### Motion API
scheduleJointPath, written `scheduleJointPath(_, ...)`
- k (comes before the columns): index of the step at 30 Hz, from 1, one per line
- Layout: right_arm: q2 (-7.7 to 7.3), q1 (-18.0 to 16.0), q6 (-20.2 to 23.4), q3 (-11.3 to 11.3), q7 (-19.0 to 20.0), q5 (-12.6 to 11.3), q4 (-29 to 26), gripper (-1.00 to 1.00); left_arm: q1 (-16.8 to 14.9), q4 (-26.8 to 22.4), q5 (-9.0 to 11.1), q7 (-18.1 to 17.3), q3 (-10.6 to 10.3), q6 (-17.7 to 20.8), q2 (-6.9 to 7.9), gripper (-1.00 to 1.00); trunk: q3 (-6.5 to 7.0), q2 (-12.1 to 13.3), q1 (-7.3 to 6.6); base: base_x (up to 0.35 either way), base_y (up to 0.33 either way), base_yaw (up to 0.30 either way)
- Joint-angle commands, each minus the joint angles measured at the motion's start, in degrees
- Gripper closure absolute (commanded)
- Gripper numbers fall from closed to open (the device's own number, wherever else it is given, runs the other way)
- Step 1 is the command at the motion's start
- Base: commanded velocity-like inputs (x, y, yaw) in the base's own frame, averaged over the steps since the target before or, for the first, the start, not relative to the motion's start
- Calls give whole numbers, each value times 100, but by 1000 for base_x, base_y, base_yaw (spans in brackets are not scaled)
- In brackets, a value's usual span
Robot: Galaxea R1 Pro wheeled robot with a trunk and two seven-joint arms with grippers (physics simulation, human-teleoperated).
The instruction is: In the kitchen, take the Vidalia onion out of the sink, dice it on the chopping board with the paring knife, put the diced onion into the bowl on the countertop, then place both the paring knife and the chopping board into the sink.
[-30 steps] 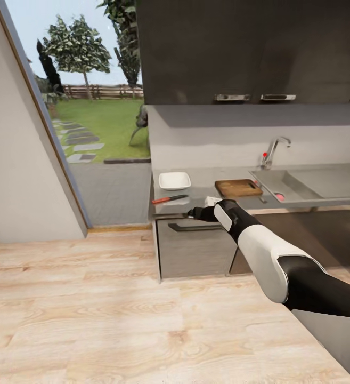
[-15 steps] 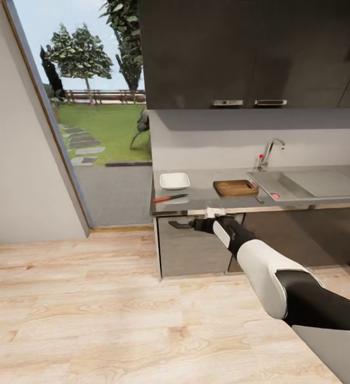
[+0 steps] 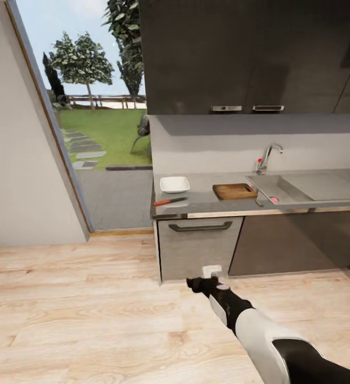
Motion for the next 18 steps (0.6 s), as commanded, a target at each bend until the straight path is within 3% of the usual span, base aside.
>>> scheduleJointPath(1, 2, 79, -197, -43, 13, 128, 114, -100, -3, -15, 6, 1, 5, -14, -1, -100, -1, -11, 4, 0, 0, 0)
scheduleJointPath(3, 2, 384, -1141, -49, -18, 296, 627, -100, -6, -92, 7, -4, 5, -14, 2, -100, 17, -11, 4, 0, 0, 0)
scheduleJointPath(4, 2, 707, -1584, -53, -68, 336, 749, -100, -7, -108, 11, -6, 5, -14, 5, -100, 26, -11, 4, 0, 0, 0)
scheduleJointPath(9, -29, 1692, -2269, -57, -384, 377, 851, -100, -7, -107, 14, -8, 5, -14, 7, -100, 71, -11, 4, 0, 0, 0)
scheduleJointPath(11, -102, 2229, -2573, -58, -497, 380, 867, -100, -7, -106, 19, -8, 5, -14, 7, -100, 89, -11, 4, 0, 0, 0)
scheduleJointPath(12, -196, 2793, -2897, -57, -544, 384, 878, -100, -7, -104, 22, -8, 5, -14, 8, -100, 98, -11, 4, 0, 0, 0)
scheduleJointPath(15, -327, 3544, -3385, -56, -561, 382, 881, -100, -6, -59, 21, -8, 5, -10, 4, -100, 120, -11, 4, 0, 0, 0)
scheduleJointPath(16, -375, 3996, -3706, -53, -568, 380, 885, -100, -7, -35, 18, -8, 2, -12, 2, -100, 122, -11, 4, 0, 0, 0)
scheduleJointPath(18, -405, 4567, -4071, -56, -573, 379, 888, -100, -7, -19, 16, -8, -1, -13, -3, -100, 125, -11, 4, 0, 0, 0)
